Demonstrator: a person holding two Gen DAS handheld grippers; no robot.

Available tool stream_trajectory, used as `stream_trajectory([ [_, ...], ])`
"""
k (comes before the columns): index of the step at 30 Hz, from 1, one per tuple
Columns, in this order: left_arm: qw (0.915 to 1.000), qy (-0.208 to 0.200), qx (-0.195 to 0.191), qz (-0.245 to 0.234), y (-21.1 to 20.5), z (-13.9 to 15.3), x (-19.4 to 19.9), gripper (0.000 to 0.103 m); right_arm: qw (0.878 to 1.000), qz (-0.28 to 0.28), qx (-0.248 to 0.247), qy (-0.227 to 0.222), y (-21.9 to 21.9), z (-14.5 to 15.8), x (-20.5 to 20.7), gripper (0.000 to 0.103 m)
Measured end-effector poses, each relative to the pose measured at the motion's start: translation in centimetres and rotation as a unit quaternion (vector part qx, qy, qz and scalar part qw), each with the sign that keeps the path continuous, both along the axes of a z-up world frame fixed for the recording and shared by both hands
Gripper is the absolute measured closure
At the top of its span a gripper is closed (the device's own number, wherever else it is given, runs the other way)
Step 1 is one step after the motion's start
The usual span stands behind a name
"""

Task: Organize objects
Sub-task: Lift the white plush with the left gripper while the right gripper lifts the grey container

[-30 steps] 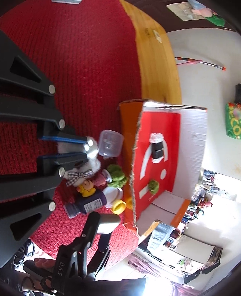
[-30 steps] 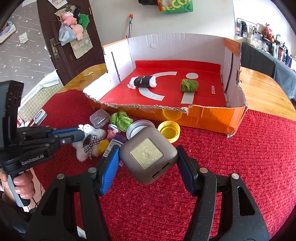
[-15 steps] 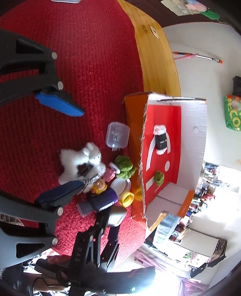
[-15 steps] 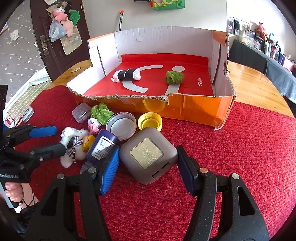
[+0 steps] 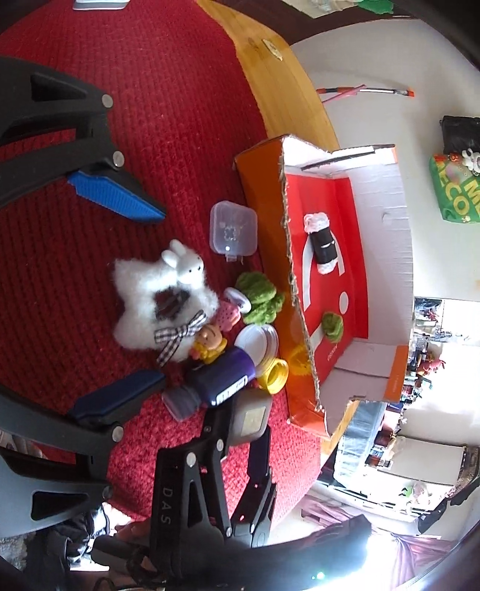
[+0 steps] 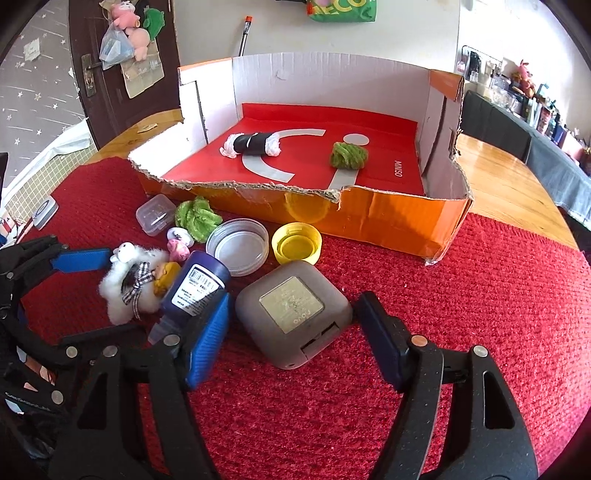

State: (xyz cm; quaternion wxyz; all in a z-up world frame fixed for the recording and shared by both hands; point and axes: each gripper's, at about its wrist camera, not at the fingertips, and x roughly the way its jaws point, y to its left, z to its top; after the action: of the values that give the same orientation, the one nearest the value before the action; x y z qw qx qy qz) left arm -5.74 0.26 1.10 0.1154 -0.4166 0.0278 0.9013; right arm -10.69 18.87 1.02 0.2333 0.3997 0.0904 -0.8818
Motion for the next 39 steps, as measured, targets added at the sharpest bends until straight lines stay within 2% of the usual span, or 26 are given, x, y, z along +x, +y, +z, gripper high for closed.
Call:
stream_trajectory([
  [2,0.9999,0.006,-0.011,0.006,0.0,-0.1,0.0,0.029,1.000,0.000,0.003,0.003,0.0,-0.1,0.0,0.034],
  [4,0.9998,0.011,-0.013,0.004,0.1,0.0,0.1,0.047,1.000,0.000,0.005,0.005,-0.1,-0.2,0.0,0.035],
  [6,0.9999,0.012,-0.011,0.001,0.1,0.2,0.0,0.059,1.000,0.002,0.003,0.006,0.0,-0.2,0.0,0.044],
  [7,0.9999,0.013,-0.011,0.001,0.1,0.3,0.1,0.061,1.000,0.002,0.001,0.006,0.0,-0.1,0.0,0.044],
  [24,0.9989,0.043,0.007,0.015,-0.7,2.4,0.6,0.063,0.999,0.017,-0.024,0.013,-0.4,1.5,0.6,0.044],
  [39,0.9973,0.059,0.040,0.019,-1.2,4.6,-1.0,0.063,0.998,0.024,-0.043,0.027,-0.4,3.5,0.6,0.044],
])
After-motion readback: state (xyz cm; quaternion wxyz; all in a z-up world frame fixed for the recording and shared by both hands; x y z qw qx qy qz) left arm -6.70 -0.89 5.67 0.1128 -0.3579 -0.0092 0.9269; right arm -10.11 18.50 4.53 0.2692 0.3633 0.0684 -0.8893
